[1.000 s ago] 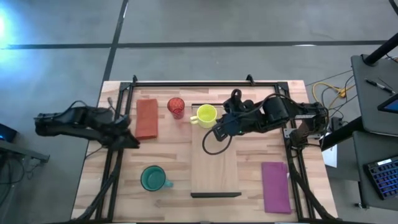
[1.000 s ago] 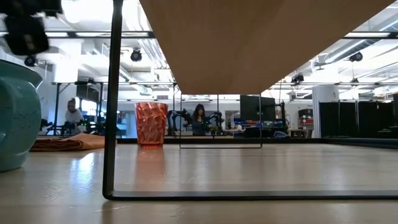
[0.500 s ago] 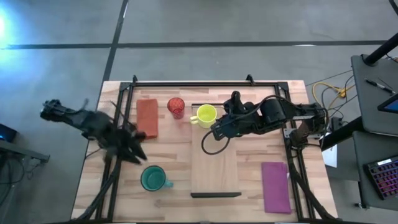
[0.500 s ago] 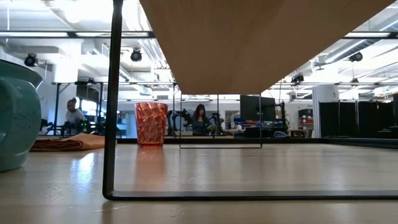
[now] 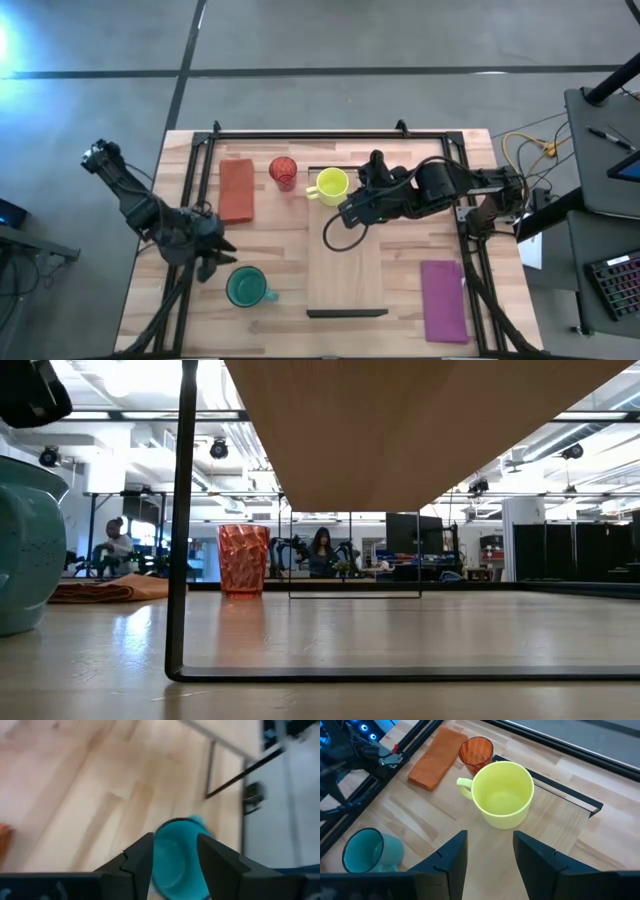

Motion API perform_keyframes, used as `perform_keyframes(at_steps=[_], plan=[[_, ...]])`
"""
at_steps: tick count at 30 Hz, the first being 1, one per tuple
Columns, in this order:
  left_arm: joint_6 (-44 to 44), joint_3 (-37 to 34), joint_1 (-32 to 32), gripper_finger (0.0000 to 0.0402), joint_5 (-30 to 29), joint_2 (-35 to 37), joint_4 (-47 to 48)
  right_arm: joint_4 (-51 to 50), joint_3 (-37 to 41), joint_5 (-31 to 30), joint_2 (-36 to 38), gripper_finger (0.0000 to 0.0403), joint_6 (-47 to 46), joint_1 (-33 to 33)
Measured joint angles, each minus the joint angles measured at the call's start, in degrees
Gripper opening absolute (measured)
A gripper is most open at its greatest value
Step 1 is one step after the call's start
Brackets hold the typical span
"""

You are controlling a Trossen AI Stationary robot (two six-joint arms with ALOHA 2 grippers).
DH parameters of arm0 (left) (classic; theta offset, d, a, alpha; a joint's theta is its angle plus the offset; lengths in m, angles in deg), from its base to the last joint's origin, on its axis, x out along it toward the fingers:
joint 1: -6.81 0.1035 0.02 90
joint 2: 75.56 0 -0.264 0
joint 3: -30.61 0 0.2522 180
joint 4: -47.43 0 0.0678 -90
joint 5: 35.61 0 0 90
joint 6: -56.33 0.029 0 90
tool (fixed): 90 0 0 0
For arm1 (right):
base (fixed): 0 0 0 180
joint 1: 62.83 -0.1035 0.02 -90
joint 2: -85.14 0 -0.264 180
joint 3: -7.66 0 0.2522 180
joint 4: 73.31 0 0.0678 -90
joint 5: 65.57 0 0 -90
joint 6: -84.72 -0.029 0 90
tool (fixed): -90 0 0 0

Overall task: Stack small to large cups/mugs on shelf
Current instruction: Put the blue mug on the shelf

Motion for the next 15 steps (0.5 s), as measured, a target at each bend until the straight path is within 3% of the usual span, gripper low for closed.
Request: perform_keyframes(at_steps=[8, 15], plan=[[-0.1, -0.2, -0.1, 0.0137, 5.6, -13.8, 2.1, 0.3, 0.2, 0.0, 0.0, 0.0151, 0.2, 0.0], [-0.2, 0.3, -0.1, 0.0137, 4.9, -16.6, 0.2, 0.4, 0.3, 0.5, 0.0, 0.0151, 0.4, -0.3]])
